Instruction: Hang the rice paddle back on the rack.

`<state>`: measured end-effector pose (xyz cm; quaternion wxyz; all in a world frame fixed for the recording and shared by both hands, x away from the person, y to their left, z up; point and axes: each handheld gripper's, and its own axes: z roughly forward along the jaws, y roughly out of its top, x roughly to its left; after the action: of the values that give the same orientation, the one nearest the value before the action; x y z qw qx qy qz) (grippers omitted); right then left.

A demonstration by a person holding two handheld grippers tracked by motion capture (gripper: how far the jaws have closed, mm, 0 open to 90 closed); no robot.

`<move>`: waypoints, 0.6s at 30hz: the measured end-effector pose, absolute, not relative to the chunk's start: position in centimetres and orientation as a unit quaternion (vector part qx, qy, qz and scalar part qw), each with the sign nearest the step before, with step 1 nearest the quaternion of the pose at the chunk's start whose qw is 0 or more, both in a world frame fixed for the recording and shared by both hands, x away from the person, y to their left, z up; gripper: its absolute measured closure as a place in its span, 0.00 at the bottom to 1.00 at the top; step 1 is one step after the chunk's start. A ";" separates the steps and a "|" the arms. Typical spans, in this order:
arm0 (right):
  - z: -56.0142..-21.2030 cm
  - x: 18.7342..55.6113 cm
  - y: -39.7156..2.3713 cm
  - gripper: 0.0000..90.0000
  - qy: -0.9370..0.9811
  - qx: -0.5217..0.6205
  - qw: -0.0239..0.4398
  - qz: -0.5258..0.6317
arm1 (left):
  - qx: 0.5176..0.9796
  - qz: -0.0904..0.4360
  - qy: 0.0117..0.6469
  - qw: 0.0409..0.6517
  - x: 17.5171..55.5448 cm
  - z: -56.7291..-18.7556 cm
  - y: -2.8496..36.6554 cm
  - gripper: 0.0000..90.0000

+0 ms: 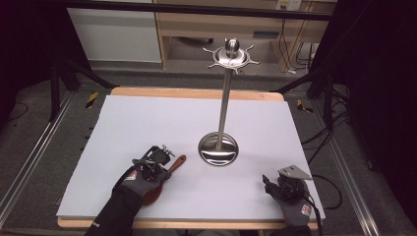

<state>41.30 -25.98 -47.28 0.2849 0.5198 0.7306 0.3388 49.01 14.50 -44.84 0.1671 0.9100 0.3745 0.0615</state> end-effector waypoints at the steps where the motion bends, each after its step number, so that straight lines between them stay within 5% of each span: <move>1: -47.3 41.3 -26.0 0.39 0.731 0.520 0.284 0.339 | 0.911 0.061 0.374 0.165 49.1 -44.8 14.5 0.82; 18: -47.4 41.4 -26.0 0.39 0.733 0.520 0.275 0.341 | 0.910 0.032 0.389 0.139 50.0 -44.7 14.0 0.85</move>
<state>41.38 -25.98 -47.38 0.2745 0.5198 0.7335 0.3412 50.01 14.03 -44.65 0.1392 0.9099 0.3894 0.0323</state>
